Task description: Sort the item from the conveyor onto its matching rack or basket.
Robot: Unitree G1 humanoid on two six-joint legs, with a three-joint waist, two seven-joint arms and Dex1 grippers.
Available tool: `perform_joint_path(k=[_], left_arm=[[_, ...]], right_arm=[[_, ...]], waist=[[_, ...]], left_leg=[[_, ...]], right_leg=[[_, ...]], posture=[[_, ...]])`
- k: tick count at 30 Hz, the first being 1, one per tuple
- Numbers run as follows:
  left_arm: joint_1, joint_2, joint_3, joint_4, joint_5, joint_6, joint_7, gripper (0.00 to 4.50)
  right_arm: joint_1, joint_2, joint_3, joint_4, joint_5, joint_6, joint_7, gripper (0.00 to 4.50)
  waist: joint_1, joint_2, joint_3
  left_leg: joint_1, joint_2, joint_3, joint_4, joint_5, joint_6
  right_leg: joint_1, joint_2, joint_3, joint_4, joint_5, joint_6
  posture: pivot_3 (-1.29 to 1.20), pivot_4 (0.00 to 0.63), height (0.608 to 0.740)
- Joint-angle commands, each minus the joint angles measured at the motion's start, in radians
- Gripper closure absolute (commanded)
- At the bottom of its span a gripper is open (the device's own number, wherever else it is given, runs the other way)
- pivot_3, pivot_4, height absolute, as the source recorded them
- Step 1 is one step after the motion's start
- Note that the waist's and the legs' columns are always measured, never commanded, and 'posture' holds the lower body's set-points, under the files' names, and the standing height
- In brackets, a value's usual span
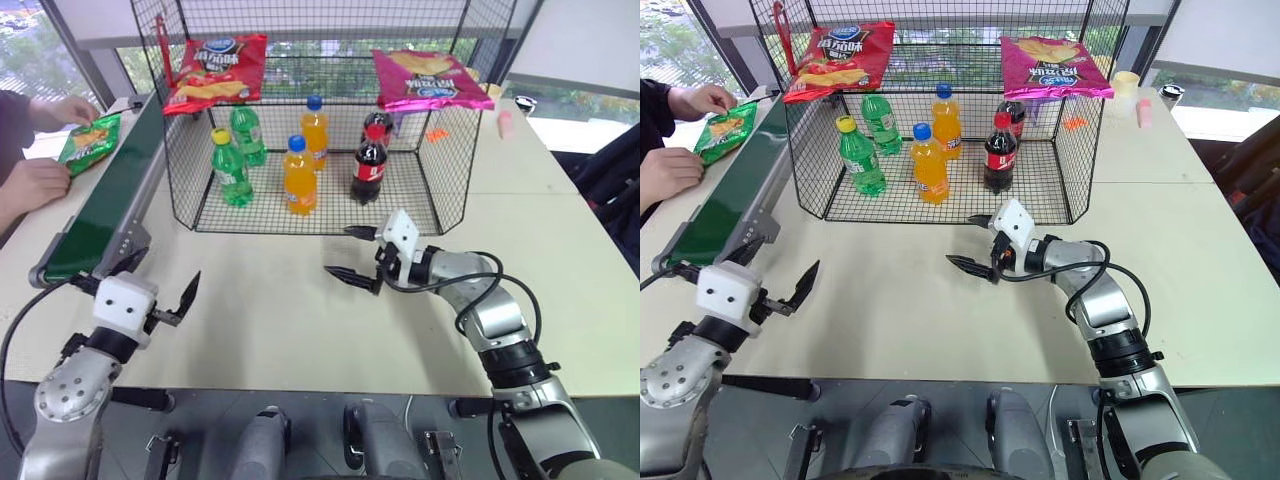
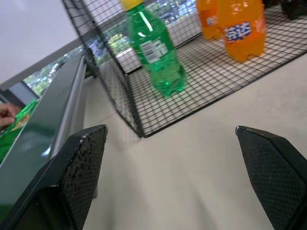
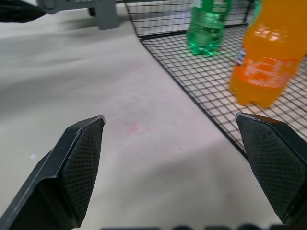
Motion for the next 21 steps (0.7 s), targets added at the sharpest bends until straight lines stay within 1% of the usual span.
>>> perform_joint_path(k=[1,5,8,21], left_arm=[[-0.012,-0.001,0.008,-0.027,-0.021,0.003,-0.004,0.04],[-0.012,-0.020,-0.026,-0.068,-0.037,0.031,-0.005,0.04],[-0.006,-0.024,-0.042,-0.073,-0.020,0.032,-0.006,0.04],[-0.003,-0.046,-0.078,-0.089,-0.011,0.040,0.011,0.04]], right_arm=[[-0.022,0.003,-0.009,-0.029,0.012,-0.010,0.003,0.00],[-0.021,0.002,-0.008,-0.028,0.011,-0.010,0.006,0.00],[-0.019,0.000,-0.009,-0.035,0.012,-0.006,0.007,0.00],[-0.018,-0.013,-0.010,-0.043,0.012,0.004,0.022,0.00]], waist=[[-0.002,0.000,0.000],[-0.002,0.000,0.000],[-0.003,0.000,0.000],[-0.002,0.000,0.000]], left_leg=[[0.000,0.000,0.000,0.000,0.000,0.000],[0.000,0.000,0.000,-0.001,0.000,0.000],[0.000,0.000,0.000,-0.001,0.000,0.000],[0.000,0.000,0.000,-0.001,0.000,0.000]], right_leg=[[0.000,0.000,0.000,0.000,0.000,0.000],[0.000,0.000,0.000,0.000,0.000,0.000],[0.000,0.001,0.000,0.000,0.000,0.000],[0.000,0.001,0.000,0.000,0.000,0.000]], posture=[[0.00,0.150,0.740],[0.00,0.150,0.740],[0.00,0.150,0.740],[0.00,0.150,0.740]])
